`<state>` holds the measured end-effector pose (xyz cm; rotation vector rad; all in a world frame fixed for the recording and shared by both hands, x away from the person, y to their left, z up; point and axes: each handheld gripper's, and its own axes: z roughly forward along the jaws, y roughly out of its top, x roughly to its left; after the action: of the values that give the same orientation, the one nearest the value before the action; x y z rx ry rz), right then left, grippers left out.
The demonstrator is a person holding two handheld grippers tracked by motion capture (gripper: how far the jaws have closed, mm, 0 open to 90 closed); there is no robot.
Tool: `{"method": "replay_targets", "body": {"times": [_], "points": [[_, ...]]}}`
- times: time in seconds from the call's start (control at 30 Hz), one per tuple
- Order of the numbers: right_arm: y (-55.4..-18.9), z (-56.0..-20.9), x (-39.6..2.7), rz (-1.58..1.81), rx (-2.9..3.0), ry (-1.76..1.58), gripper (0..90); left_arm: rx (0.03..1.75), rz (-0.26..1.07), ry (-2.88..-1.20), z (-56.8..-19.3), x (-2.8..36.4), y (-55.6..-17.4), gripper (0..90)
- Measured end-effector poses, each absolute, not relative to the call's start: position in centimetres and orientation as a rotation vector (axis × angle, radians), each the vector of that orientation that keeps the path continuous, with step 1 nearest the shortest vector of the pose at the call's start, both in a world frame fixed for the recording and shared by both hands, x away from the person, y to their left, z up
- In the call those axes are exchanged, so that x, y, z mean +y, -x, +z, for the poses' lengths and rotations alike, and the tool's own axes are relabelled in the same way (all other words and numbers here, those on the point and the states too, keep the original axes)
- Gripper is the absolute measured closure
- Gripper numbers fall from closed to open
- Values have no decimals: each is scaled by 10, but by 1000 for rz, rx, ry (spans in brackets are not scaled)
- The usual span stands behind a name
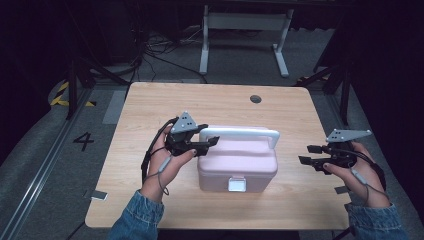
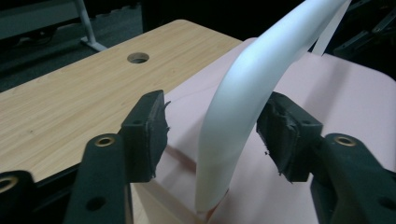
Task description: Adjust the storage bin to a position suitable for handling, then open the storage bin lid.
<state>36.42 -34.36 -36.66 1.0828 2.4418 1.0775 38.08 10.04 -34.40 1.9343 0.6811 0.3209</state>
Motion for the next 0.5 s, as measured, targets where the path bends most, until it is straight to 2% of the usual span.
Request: {"method": "replay_targets", "body": {"times": [0.03, 0.07, 0.13, 0.2, 0.5], "points": [[-364, -366, -344, 1079, 2440, -1080, 432, 674, 324, -1929, -344, 99, -381, 538], [-364, -366, -344, 1079, 2440, -1080, 432, 666, 318, -1931, -344, 98, -381, 538], [-364, -366, -343, 1085, 2441, -1080, 432, 667, 317, -1927, -344, 97, -381, 649], [-364, -365, -343, 1091, 2447, -1073, 432, 667, 306, -1923, -343, 96, -381, 720], [-365, -366, -342, 1085, 2447, -1068, 432, 663, 321, -1934, -340, 97, -380, 730]]}}
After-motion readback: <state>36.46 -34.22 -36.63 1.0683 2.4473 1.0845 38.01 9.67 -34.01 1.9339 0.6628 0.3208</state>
